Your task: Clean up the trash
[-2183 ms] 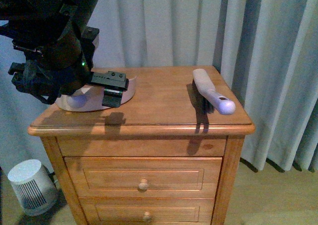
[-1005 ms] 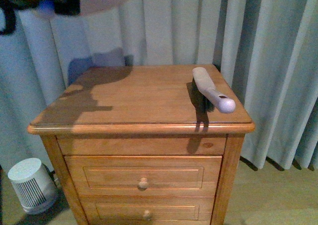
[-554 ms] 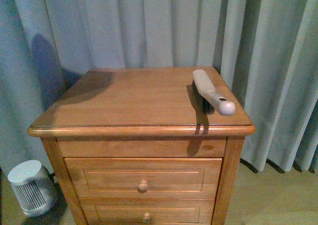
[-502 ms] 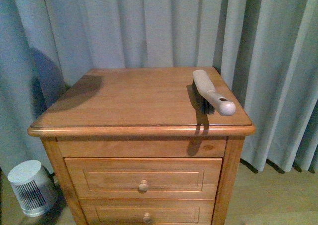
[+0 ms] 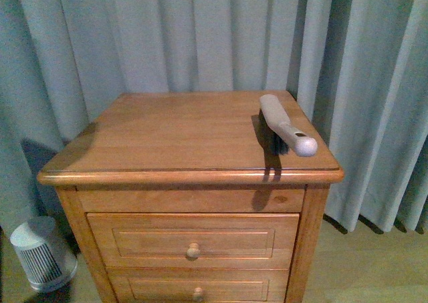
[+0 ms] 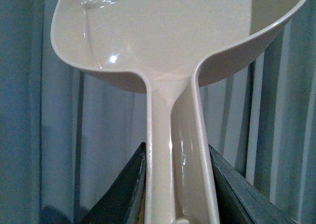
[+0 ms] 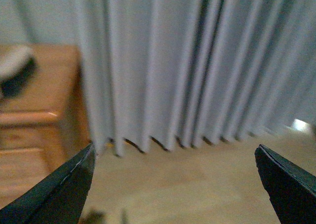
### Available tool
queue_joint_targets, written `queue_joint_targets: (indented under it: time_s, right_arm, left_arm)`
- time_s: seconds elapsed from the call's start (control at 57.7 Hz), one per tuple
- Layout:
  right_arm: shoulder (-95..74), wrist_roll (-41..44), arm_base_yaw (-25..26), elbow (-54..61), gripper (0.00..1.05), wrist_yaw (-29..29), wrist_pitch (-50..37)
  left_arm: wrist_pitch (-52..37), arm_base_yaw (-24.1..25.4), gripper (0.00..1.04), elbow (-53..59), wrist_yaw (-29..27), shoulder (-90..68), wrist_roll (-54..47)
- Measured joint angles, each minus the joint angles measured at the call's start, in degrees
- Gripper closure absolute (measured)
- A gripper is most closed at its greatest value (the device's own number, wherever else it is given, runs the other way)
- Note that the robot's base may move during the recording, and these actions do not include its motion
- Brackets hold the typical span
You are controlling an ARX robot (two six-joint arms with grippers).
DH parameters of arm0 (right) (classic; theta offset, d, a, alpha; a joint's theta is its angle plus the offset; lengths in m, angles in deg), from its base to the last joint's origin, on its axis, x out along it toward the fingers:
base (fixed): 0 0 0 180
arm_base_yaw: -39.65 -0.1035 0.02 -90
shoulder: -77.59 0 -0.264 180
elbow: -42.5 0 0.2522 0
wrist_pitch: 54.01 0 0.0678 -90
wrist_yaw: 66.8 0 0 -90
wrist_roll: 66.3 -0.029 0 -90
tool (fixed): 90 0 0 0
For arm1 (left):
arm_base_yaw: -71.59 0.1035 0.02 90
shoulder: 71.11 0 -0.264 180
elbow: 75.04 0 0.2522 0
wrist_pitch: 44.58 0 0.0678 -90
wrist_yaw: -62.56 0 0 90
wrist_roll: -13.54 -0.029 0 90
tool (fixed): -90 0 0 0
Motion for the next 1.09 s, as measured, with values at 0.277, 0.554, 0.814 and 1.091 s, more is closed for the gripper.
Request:
queue_joint_targets:
  time_s: [0.277,0.554,0.814,1.091]
  right_arm:
    - [-31.3,-4.4,-13.0,-20.8,0.07,11.8,-2.7]
    - [-65.3,-20.2,-16.6,-50.5,0.07,6.9,11.1]
    - [-88.3,-30.2,-19.7,-71.6,0.07,3.5,20.9]
    - [-103.0,-35.6,-21.5,-82.1,0.07,-0.2,22.7]
  left_arm:
    - [0.0,0.1,0.76,0.0,0.1,0.3,0.4]
    - [0.0,0.1,0.76,0.0,0.1,0.3,0.4]
    - [0.0,0.1,0.76,0.0,0.1,0.3,0.4]
    - [0.0,0.1,0.76,0.0,0.2,0.3,0.4]
